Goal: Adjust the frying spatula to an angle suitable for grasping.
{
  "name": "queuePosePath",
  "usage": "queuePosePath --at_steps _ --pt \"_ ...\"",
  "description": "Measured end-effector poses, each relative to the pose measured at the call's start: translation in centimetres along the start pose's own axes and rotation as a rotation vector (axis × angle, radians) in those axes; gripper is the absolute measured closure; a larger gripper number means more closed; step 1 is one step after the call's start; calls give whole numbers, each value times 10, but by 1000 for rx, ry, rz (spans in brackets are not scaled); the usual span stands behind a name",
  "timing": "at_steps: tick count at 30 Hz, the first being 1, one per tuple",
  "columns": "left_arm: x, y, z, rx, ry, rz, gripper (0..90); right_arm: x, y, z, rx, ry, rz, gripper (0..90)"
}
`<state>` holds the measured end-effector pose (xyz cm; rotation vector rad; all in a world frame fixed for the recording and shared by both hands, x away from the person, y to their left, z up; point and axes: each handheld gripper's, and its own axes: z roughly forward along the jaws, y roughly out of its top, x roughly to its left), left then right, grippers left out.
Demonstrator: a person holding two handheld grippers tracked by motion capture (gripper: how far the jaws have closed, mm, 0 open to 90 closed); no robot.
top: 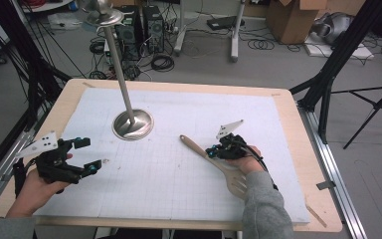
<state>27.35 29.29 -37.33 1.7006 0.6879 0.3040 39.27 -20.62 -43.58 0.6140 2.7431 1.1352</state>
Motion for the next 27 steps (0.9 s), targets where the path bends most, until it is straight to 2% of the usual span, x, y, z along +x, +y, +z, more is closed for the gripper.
queuePosePath --at_steps 1,2,3,6,20,23,27 --pt "0 0 0 -1 1 -3 25 -2 1 -5 -31 -13 14 900" --pt "0 0 0 -1 1 -3 25 -2 1 -5 -31 -13 14 900" --pt "0 -1 1 0 0 -7 25 -3 1 -9 -54 -28 23 900" --pt "-1 -1 2 3 0 -4 25 -1 4 -10 -61 -46 19 900" --pt "1 -1 5 5 -6 -7 25 4 23 10 -34 -80 18 900" --pt "1 -1 3 6 -1 -4 25 5 29 19 6 -87 13 900" --pt "1 -1 3 5 -3 -5 25 3 31 25 3 -76 27 900"
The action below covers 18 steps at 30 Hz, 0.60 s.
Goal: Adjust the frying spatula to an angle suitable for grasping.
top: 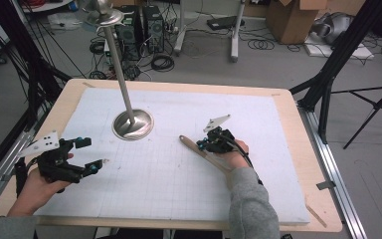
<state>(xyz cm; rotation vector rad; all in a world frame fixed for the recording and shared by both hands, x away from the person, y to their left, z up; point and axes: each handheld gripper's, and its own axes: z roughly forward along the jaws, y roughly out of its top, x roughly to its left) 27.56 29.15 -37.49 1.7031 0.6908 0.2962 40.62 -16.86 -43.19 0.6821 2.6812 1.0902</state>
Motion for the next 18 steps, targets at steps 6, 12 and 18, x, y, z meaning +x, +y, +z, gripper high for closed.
queuePosePath --at_steps 6,12,18 --pt "2 -1 -2 1 7 -4 25 3 0 4 10 39 -25 900" --pt "1 -1 -2 -2 8 -4 25 9 2 7 18 79 -65 900" --pt "1 -1 -2 0 7 -2 25 14 4 8 23 109 -86 900"
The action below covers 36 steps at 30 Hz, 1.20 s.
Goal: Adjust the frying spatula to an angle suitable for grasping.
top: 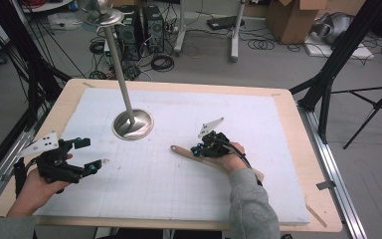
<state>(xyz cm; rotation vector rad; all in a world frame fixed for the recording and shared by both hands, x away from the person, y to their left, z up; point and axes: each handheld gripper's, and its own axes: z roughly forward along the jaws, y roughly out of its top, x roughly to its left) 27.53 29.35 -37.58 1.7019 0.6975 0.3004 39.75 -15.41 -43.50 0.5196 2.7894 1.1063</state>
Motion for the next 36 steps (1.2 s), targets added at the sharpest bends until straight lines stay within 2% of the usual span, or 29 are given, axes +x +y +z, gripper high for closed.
queuePosePath --at_steps 4,6,9,10,12,13,15,16,19,22,26,31,32,33,35,36 --pt "0 0 0 -1 0 0 25 2 1 1 3 11 -20 900" --pt "-1 0 0 1 -1 2 25 5 2 2 6 37 -27 900" --pt "-1 0 1 1 -1 1 25 6 3 2 5 33 -38 900" --pt "-1 0 1 4 -3 5 25 5 3 1 2 14 -53 900" --pt "-1 0 0 2 -2 5 25 5 4 -2 -9 9 -41 900" --pt "0 0 0 2 -1 4 25 2 3 -9 -45 2 -28 900" --pt "0 -1 0 2 1 2 25 1 3 -13 -50 -2 -28 900" --pt "0 -1 0 5 2 2 25 0 0 -24 -61 -17 -22 900" --pt "0 -1 0 6 2 0 25 1 -1 -34 -77 -28 -21 900" --pt "-1 -1 -1 2 3 1 25 7 -2 -51 -106 -46 -44 900" --pt "0 0 -1 -4 3 0 25 13 -5 -65 -115 -57 -67 900" --pt "1 0 0 -3 2 2 25 18 -12 -76 -113 -73 -68 898" --pt "1 0 0 -4 1 2 25 20 -14 -80 -122 -75 -63 851" --pt "2 0 1 -4 1 1 25 20 -14 -80 -122 -75 -63 851" --pt "2 1 2 -5 -2 -1 25 24 -17 -85 -122 -87 -55 791" --pt "3 1 2 -6 -4 -2 25 27 -19 -88 -125 -104 -59 734"
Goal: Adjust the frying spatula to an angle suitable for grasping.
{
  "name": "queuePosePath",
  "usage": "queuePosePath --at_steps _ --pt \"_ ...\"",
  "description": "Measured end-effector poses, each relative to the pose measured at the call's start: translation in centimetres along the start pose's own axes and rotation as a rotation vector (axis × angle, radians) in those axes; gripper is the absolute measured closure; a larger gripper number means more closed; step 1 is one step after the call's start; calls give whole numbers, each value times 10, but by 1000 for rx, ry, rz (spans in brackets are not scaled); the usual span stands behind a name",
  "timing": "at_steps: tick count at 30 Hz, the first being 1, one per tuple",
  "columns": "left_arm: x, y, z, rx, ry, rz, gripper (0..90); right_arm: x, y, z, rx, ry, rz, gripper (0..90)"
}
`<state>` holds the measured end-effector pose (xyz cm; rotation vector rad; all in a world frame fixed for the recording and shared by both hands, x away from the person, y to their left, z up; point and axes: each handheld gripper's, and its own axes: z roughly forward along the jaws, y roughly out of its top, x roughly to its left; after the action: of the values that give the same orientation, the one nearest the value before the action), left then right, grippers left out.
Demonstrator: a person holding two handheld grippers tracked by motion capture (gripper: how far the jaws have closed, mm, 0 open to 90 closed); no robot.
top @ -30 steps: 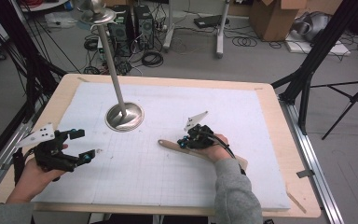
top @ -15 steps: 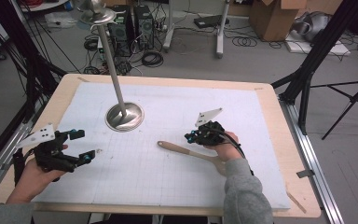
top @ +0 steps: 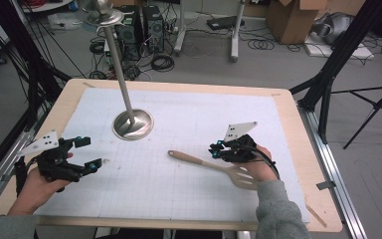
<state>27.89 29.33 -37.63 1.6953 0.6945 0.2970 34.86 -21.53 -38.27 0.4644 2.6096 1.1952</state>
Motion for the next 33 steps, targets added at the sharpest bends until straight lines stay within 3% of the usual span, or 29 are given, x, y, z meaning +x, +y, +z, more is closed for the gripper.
queuePosePath --at_steps 3,4,5,9,14,27,33 --pt "2 0 2 1 -4 4 25 2 -1 -4 -13 -19 10 666" --pt "2 0 3 0 -9 -1 25 4 -2 -6 -23 -29 26 576" --pt "2 0 3 0 -9 -1 25 5 -2 -8 -22 -45 38 545" --pt "3 -1 4 -3 -11 -5 25 7 -2 -12 -39 -55 50 467" --pt "5 -1 3 0 -10 -10 25 9 -9 -19 -57 -82 79 305" --pt "6 -4 3 5 -8 -16 25 9 -18 -30 -60 -59 84 299" --pt "4 -4 1 5 -3 -13 25 10 -19 -26 -27 -55 77 299"
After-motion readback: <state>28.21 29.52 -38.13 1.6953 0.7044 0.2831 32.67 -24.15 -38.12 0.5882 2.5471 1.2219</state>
